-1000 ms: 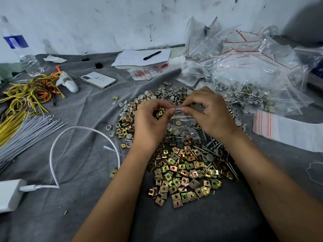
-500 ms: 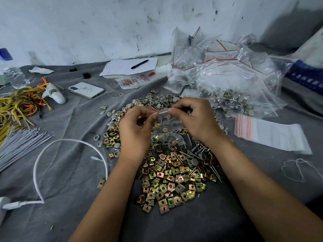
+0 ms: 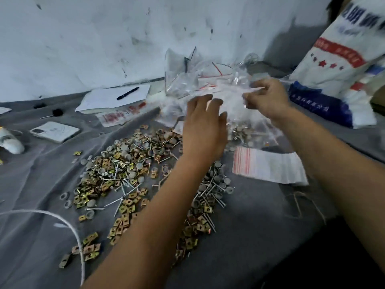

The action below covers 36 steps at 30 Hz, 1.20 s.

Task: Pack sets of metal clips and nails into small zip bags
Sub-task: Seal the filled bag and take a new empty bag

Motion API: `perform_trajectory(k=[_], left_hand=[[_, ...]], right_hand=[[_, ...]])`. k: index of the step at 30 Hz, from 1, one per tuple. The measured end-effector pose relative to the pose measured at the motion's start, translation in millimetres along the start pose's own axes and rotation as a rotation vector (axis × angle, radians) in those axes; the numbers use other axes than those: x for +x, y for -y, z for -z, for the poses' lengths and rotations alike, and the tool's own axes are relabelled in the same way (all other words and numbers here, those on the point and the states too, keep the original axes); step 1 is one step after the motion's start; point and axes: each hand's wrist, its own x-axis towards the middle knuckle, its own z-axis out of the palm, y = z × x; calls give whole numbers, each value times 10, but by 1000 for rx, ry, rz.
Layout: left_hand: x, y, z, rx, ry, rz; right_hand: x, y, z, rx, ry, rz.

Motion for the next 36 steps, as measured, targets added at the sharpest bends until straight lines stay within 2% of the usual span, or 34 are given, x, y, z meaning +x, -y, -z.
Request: perform_trajectory(k=[2, 3, 5, 7, 10, 12, 19, 23, 27, 33, 36], left_hand=[[107, -36, -318, 68, 258, -86], [139, -52, -478, 103, 376, -114], [154, -8, -716, 174, 537, -145], [148, 30, -859, 212, 580, -164], [167, 72, -893, 180, 595, -155], [160, 76, -840, 135, 597, -141], [-208, -215, -635, -159, 291, 6], [-385, -448, -611, -297, 239, 220], [-501, -615, -646, -423, 334, 469], [-413, -677, -622, -610, 359, 745], [-436, -701, -615, -764, 341, 849]], right_hand=[[-51, -154, 289, -423, -36, -17], [-136, -193, 415, -550, -46, 17], [-386, -236, 497, -635, 92, 93], [-668, -335, 463, -743, 301, 89], [-939, -548, 404, -868, 453, 17], [-947, -664, 434, -812, 478, 27], [-893, -827, 555, -538, 487, 5], [-892, -803, 594, -435, 476, 31], [-960, -813, 608, -384, 443, 84], [-1154, -834, 666, -605, 467, 232], [-1254, -801, 671, -603, 454, 310]])
